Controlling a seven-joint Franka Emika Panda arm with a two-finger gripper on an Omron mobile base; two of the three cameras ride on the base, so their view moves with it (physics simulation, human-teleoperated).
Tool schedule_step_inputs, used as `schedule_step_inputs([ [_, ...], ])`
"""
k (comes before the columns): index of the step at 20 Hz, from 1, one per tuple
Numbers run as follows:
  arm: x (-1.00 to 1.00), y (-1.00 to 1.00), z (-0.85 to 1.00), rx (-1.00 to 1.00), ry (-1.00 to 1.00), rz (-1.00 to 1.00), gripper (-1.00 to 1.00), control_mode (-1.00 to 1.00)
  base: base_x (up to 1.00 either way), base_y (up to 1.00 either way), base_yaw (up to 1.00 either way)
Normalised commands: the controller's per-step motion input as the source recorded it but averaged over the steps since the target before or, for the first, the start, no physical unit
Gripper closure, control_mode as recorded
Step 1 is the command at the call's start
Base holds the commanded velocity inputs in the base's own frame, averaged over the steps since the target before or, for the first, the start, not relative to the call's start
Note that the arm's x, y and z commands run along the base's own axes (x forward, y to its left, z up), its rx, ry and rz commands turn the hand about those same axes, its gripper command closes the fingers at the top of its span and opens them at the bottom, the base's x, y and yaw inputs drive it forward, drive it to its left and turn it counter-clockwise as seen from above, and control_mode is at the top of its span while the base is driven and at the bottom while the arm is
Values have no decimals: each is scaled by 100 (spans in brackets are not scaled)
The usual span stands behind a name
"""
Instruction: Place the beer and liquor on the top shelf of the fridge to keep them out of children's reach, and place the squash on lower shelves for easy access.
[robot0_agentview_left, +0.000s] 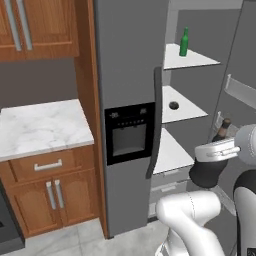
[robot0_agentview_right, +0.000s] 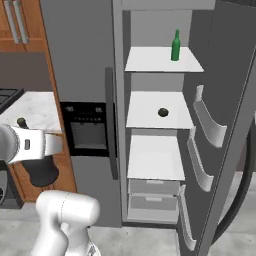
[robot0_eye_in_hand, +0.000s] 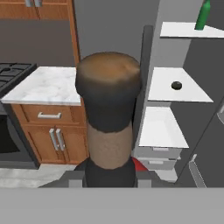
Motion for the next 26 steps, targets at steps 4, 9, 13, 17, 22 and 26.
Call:
schedule_step_inputs([
  [4,0,0,0,0,0,0,100,100,34,-45,0],
  [9,0,0,0,0,0,0,100,100,40,-35,0],
  [13,0,0,0,0,0,0,100,100,47,-28,0],
  [17,0,0,0,0,0,0,100,100,54,-26,0],
  [22,0,0,0,0,0,0,100,100,56,-25,0],
  [26,0,0,0,0,0,0,100,100,55,-27,0],
])
